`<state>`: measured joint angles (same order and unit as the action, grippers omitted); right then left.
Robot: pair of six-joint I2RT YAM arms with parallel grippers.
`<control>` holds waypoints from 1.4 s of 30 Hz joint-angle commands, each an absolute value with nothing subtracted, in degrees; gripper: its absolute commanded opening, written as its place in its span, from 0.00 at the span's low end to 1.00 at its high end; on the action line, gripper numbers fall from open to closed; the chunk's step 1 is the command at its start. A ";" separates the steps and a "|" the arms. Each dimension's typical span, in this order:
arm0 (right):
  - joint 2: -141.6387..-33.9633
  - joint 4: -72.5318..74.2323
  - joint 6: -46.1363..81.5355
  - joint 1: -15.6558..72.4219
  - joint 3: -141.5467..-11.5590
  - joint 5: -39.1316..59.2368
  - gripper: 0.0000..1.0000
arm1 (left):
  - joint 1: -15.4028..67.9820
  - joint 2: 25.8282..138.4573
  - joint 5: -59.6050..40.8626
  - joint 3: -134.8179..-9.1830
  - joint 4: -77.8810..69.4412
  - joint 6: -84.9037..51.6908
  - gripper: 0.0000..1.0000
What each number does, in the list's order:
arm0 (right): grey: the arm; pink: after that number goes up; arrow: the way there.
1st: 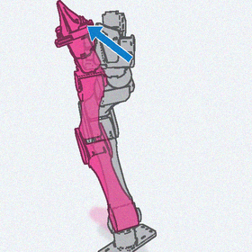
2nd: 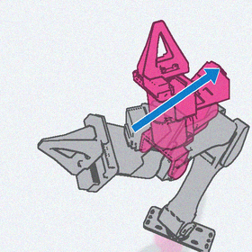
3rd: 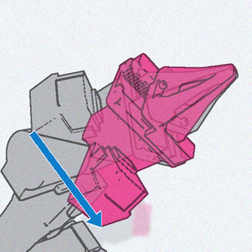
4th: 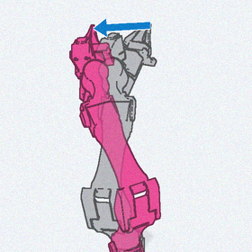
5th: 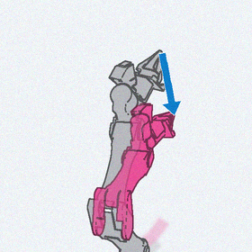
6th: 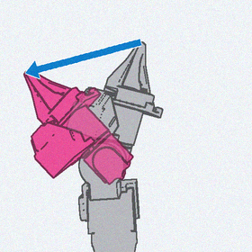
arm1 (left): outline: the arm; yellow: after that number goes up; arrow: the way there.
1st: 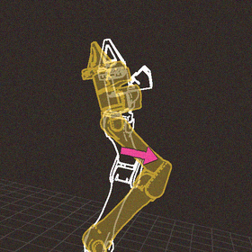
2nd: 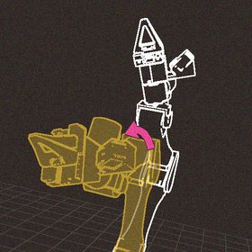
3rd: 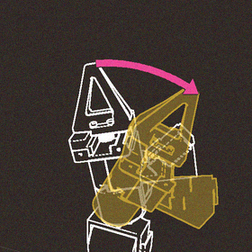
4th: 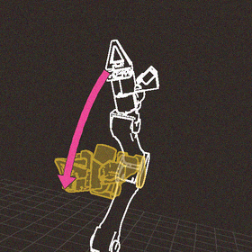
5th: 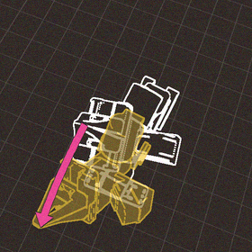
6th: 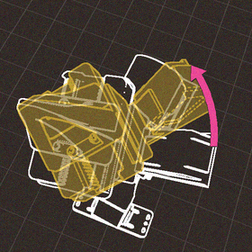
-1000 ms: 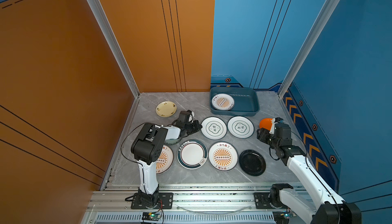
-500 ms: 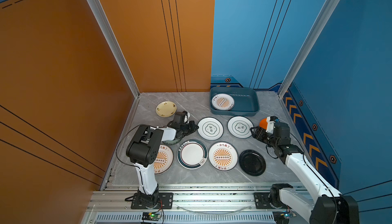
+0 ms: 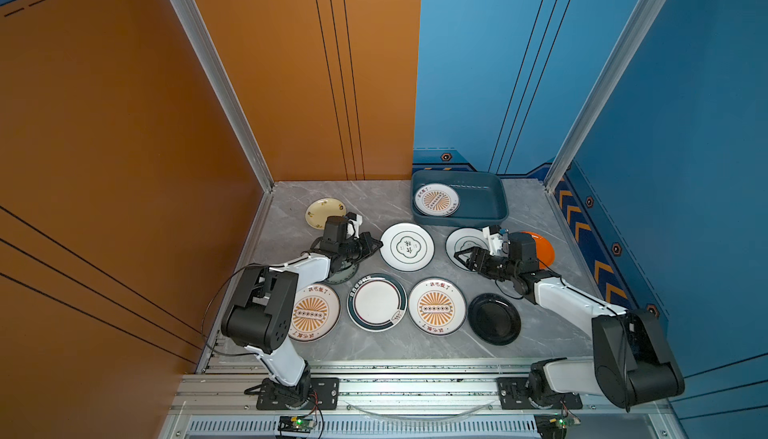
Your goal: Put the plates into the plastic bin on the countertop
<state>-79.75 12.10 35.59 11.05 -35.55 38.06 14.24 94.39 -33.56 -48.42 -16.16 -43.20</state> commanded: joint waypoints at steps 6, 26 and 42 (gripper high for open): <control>-84.31 21.54 40.80 14.87 -39.28 39.43 0.74 | 14.24 89.76 -37.38 -48.32 -14.69 -43.68 0.00; -98.34 41.49 54.13 21.31 -44.81 43.90 0.44 | 14.50 88.96 -38.15 -49.27 -14.92 -44.20 0.00; -102.73 46.05 58.25 21.62 -47.18 45.09 0.00 | 14.41 89.13 -38.16 -48.96 -14.79 -43.78 0.11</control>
<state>-103.20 43.90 60.27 21.47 -45.43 43.64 14.13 90.43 -36.29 -48.42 -14.13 -42.50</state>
